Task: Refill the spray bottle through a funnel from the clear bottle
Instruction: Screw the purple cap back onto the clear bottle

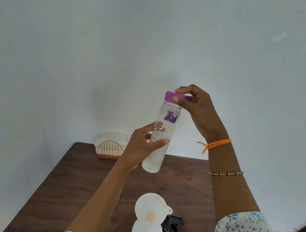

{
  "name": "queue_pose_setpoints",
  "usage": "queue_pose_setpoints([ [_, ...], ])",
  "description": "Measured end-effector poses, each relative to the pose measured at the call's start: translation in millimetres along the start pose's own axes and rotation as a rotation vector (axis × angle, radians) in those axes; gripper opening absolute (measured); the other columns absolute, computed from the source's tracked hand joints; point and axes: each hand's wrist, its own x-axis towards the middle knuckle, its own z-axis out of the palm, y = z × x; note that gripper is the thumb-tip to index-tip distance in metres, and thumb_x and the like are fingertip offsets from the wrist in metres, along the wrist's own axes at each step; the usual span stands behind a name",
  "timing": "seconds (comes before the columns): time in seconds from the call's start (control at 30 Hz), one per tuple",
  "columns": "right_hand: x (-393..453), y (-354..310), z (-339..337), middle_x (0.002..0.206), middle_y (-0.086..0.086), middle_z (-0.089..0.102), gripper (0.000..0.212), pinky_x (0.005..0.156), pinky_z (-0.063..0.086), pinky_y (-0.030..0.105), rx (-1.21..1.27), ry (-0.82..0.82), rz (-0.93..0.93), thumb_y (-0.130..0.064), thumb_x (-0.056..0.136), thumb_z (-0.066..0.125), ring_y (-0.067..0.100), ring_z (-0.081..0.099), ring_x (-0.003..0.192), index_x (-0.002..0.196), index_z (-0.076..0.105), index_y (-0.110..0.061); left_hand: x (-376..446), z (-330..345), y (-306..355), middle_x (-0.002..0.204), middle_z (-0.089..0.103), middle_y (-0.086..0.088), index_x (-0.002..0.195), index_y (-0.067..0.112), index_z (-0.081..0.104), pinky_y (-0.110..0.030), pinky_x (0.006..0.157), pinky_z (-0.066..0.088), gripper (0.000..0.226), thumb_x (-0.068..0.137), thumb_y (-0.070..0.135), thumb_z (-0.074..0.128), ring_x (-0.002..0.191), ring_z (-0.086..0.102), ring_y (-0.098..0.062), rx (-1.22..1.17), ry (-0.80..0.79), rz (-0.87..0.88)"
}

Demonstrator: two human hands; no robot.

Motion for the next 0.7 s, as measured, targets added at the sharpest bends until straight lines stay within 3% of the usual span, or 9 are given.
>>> queue_pose_setpoints([
  [0.1,1.7,-0.2,3.3,0.106,0.002,0.059,0.029,0.078,0.051,0.025,-0.066,0.046,0.019,-0.018,0.080,0.070,0.019,0.059,0.095,0.104,0.054,-0.016,0.3,2.6,-2.2,0.112,0.058,0.016,0.113,0.041,0.050,-0.013,0.069,0.051,0.041,0.079,0.029,0.070,0.093,0.061,-0.008,-0.001,0.024,0.003],
  [0.27,-1.3,-2.0,-3.3,0.115,-0.002,0.062,0.021,0.090,0.047,0.026,-0.007,-0.213,0.017,-0.018,0.091,0.055,0.010,0.057,0.104,0.109,0.063,-0.024,-4.1,-0.2,-0.8,0.106,0.064,0.019,0.106,0.042,0.056,-0.016,0.069,0.054,0.035,0.081,0.022,0.069,0.096,0.064,-0.010,-0.053,-0.092,0.009],
  [0.4,-5.6,-1.7,-9.9,0.112,-0.002,0.066,0.032,0.090,0.048,0.025,0.311,-0.334,-0.007,-0.021,0.086,0.052,0.014,0.059,0.107,0.115,0.059,-0.010,-7.8,-3.1,0.3,0.104,0.068,0.012,0.107,0.030,0.061,-0.026,0.077,0.055,0.029,0.084,0.014,0.065,0.097,0.066,-0.013,-0.189,-0.218,-0.028],
  [0.53,-7.6,5.4,-14.0,0.115,0.002,0.066,0.047,0.089,0.049,0.028,0.512,-0.355,-0.004,-0.037,0.079,0.066,0.018,0.060,0.108,0.118,0.062,-0.011,-7.6,-2.7,1.9,0.105,0.069,0.009,0.109,0.027,0.062,-0.031,0.080,0.056,0.032,0.077,0.025,0.069,0.098,0.066,-0.016,-0.230,-0.287,-0.055],
  [0.7,-11.2,12.6,-12.9,0.116,-0.001,0.066,0.046,0.090,0.050,0.029,0.565,-0.326,-0.042,-0.038,0.077,0.068,0.017,0.060,0.108,0.116,0.064,-0.014,-6.1,-4.7,-1.8,0.105,0.069,0.006,0.110,0.027,0.061,-0.033,0.079,0.055,0.035,0.075,0.028,0.068,0.099,0.065,-0.021,-0.272,-0.349,-0.101],
])
